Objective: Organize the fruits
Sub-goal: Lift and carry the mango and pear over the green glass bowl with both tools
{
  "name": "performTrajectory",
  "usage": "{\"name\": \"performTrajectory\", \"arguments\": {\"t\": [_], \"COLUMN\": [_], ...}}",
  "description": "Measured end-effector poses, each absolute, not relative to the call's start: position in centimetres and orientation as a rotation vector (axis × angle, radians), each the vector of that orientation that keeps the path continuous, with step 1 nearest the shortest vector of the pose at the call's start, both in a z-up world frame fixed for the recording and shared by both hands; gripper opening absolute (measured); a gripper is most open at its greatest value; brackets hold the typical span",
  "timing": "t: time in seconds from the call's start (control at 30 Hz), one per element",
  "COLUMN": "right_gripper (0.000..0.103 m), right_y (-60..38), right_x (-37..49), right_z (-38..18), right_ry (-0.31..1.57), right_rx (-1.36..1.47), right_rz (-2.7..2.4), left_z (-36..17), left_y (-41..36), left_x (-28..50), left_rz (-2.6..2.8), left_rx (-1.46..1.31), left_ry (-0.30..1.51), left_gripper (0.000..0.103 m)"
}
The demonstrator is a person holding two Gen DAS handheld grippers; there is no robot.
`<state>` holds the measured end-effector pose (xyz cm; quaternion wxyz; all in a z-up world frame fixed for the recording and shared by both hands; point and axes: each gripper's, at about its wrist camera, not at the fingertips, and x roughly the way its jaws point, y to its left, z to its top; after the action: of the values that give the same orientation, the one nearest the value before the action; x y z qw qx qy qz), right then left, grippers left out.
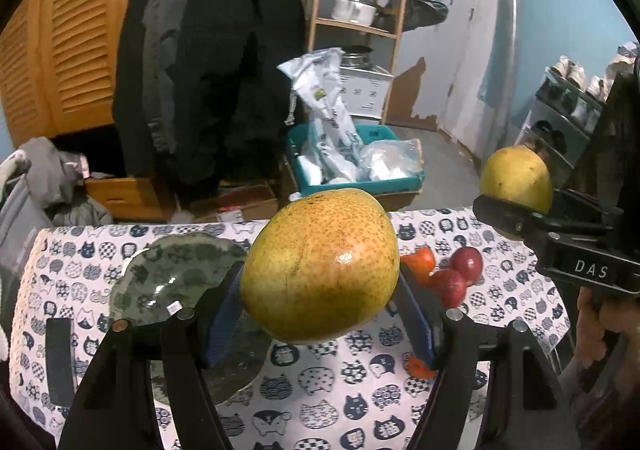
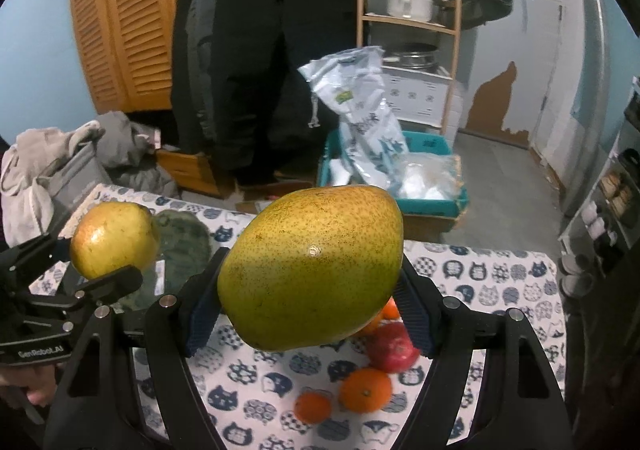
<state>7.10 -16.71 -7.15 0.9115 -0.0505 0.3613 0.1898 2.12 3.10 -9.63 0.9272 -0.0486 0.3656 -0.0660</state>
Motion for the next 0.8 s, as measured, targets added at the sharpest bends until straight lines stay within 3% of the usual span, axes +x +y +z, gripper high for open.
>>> {"name": "performTrajectory", "arguments": {"t": [0.33,0.8], "right_gripper": [0.077,0.077], "right_y": [-11.0,-3.0], "right_x": [8.6,10.6], "right_z": [-8.2,-12.3], "right_ry": [0.782,0.887], "right_rx": [-0.12,-0.145], "right_rz": [0.474,0.588], "left_z": [-10.3,-15.3], "left_y": [7.5,14.2], "left_x": [2.1,3.2], "left_rz": [-0.044,0.102], "left_rx": [-0.136,-0.202], "left_ry": [0.757,0.85], "left_gripper": [0.073,0.073]}}
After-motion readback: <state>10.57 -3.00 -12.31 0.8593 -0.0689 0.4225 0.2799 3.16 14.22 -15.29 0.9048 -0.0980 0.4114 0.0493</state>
